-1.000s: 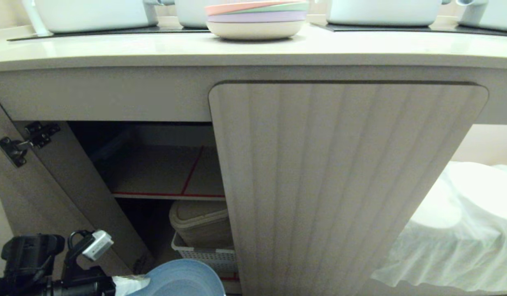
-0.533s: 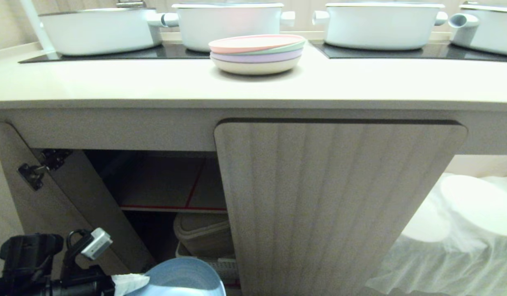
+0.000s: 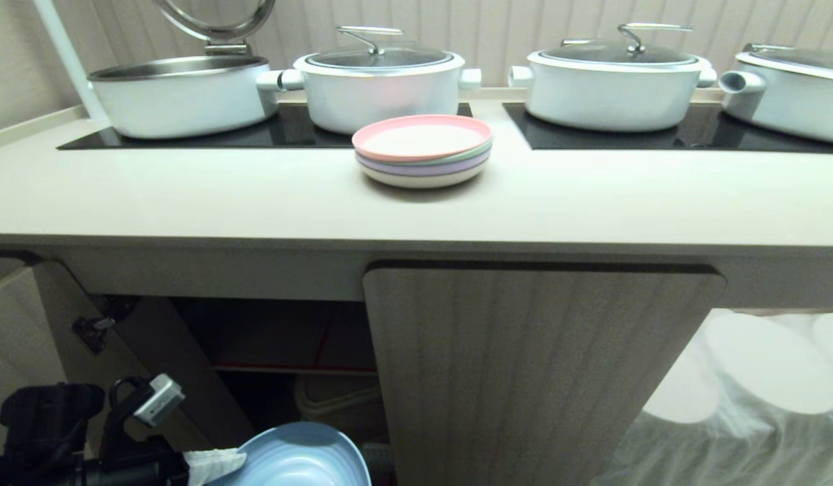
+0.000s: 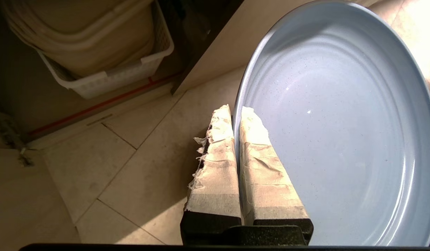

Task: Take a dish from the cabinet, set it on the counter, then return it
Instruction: Place it on the table

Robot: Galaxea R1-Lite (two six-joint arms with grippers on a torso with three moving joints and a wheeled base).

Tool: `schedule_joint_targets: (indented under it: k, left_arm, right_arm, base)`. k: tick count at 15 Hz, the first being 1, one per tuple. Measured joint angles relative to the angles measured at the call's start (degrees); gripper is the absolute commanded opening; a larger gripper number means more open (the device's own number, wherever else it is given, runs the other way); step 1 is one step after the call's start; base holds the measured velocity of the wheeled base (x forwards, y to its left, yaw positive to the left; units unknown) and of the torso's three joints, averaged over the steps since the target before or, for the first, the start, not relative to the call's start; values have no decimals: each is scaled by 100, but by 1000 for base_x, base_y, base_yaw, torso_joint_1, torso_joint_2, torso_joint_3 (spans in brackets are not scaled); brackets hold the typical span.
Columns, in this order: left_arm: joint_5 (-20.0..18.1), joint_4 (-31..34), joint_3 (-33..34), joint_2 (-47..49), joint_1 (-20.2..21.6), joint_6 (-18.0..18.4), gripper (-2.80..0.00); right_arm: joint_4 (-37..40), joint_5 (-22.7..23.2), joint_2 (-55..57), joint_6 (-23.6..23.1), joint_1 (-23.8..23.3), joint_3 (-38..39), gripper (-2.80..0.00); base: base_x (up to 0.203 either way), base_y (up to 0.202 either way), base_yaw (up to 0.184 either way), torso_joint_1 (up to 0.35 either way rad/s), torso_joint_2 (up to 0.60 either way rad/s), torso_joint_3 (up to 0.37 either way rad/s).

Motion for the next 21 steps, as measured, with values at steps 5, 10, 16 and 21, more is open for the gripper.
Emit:
schedule_joint_targets:
  k: [5, 10, 16, 21]
  left_arm:
    - [-2, 0, 0, -2, 0, 0, -280]
    - [-17, 0, 41, -13, -9, 9, -280]
    - [-17, 0, 43, -13, -6, 9, -280]
    - [-20, 0, 43, -13, -9, 12, -280]
  right_arm:
    - [-2, 0, 0, -2, -2, 0, -280]
    - [0, 0, 0, 2, -2, 0, -280]
    - [-3, -2, 0, 6, -2, 0, -280]
    - [0, 0, 0, 2, -2, -1, -280]
  base:
    - [0, 0, 0, 223, -502, -281]
    - [0, 0, 0, 245, -533, -294]
    - [0, 0, 0, 271, -575, -304]
    - [0, 0, 0, 226, -469, -242]
